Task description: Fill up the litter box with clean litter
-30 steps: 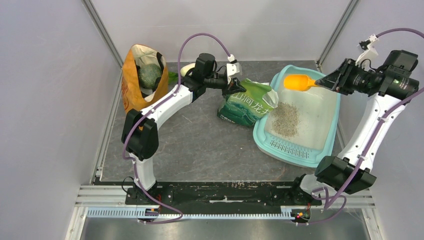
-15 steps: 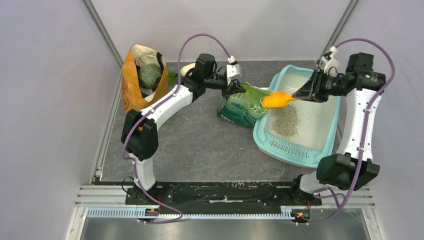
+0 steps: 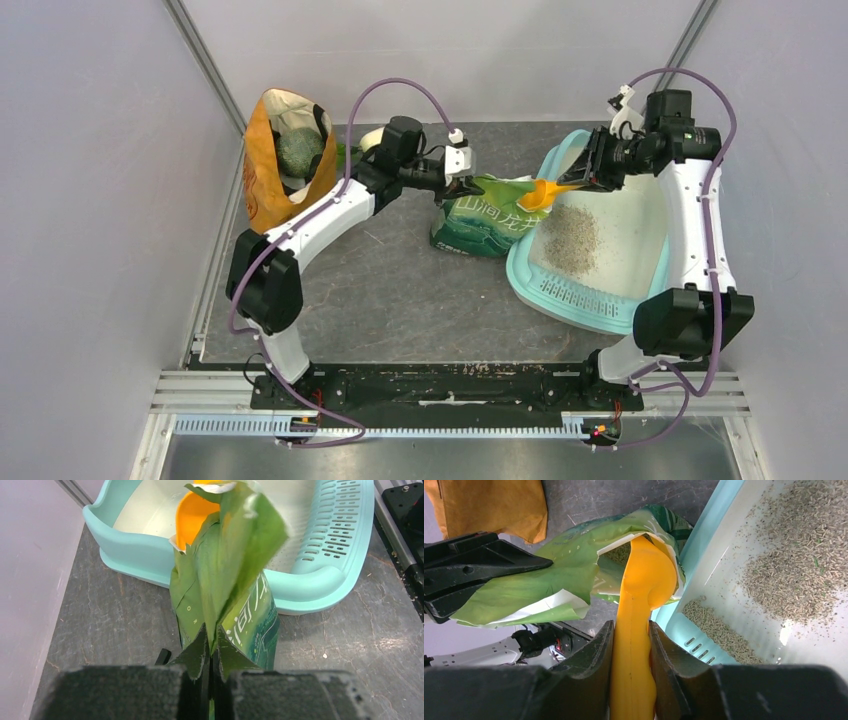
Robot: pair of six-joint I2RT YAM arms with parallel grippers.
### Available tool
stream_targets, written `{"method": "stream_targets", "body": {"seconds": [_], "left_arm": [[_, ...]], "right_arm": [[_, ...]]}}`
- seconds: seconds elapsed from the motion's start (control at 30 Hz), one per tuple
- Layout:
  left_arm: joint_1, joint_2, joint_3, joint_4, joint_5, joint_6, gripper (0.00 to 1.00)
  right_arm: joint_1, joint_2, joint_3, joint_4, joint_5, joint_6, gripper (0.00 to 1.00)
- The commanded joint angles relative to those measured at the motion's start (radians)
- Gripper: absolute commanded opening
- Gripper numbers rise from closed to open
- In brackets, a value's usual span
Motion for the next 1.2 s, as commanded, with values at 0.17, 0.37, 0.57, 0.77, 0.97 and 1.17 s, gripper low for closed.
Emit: {"method": "stream_targets", "body": {"seconds": [0.17,0.37,0.57,0.77,0.97,1.17], "left_arm": [[0.005,-0.128,-0.001,0.039,0.059,0.106,0.02],[0.012,-0.141,-0.003,0.01,0.061,0.143,0.02],[0.012,-0.139,-0.003,0.014,0.065,0.143,0.02],[0.011,-0.138,0.0,0.027,0.064,0.132,0.02],[0.011,-0.141,0.005,0.016,0.065,0.139,0.02],[0.011,-0.141,0.007,0.003,0.068,0.154,0.02]], "right_arm": [[-0.006,0.009,0.174,-0.02,-0.107,0.027,0.0],[0.012,0.086,0.271,-0.21,0.043,-0.044,0.0],[0.049,0.156,0.418,-0.447,0.044,-0.191,0.0],[0.076,0.158,0.43,-0.502,0.054,-0.261,0.0],[0.075,0.103,0.475,-0.256,-0.015,-0.128,0.0],[0.1,0.093,0.396,-0.166,0.056,-0.119,0.0]]}}
